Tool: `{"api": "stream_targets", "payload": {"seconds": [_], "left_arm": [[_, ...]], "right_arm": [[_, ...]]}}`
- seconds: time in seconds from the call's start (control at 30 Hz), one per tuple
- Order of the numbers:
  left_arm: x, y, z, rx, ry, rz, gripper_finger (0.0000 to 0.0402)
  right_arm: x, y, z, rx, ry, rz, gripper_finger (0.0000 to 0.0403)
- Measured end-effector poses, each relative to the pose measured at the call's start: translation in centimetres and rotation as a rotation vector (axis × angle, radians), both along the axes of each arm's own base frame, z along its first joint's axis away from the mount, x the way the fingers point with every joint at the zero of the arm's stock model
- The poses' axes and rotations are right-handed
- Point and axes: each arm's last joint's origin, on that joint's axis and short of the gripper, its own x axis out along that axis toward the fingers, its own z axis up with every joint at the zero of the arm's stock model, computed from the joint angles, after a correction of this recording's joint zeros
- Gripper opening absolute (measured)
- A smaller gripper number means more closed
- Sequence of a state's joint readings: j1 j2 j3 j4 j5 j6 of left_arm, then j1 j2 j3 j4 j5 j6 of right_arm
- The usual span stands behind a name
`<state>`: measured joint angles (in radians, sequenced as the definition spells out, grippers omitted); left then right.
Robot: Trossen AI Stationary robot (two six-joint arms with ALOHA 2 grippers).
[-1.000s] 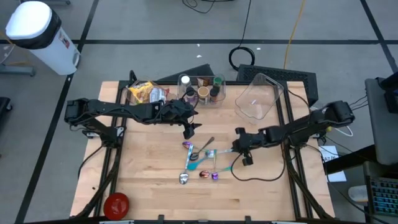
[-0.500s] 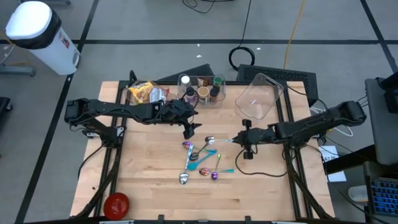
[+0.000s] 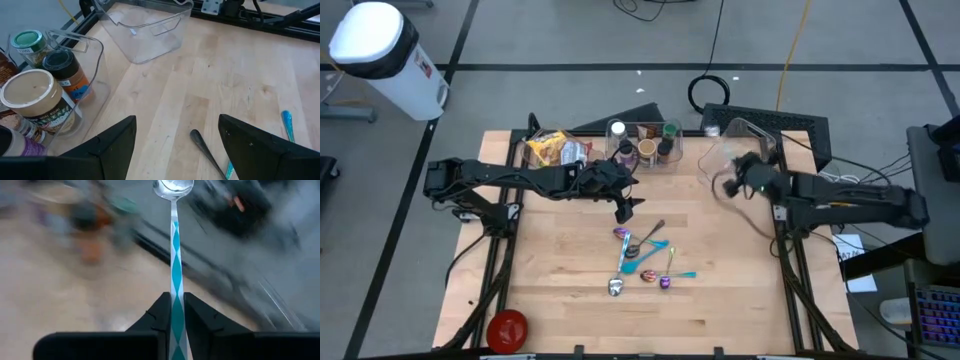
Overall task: Pick & Place Food Item
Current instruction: Put the right white patterned spoon into the right transparent bin
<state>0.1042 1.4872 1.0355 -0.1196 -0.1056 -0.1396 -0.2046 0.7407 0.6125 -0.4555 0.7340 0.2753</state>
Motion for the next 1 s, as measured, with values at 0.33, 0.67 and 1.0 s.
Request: {"api": "stream_targets", "payload": {"seconds": [0.33,0.67,1.0], "left_arm": [[0.2,-0.2,0.2,-0.019,-0.033,0.007,0.0285],[0.3,-0.2,0.6,-0.064,-0.081,0.036,0.0285],[0.3,-0.2,0.5,-0.066,-0.081,0.036,0.0285]], "right_arm": [[-1.6,-2.8,-1.5,0.375,0.015,-0.197,0.0019],[-1.7,-4.8,-2.7,0.444,0.079,-0.287,0.0026],[0.1,-6.2,-3.3,0.408,0.107,-0.138,0.0047]]}}
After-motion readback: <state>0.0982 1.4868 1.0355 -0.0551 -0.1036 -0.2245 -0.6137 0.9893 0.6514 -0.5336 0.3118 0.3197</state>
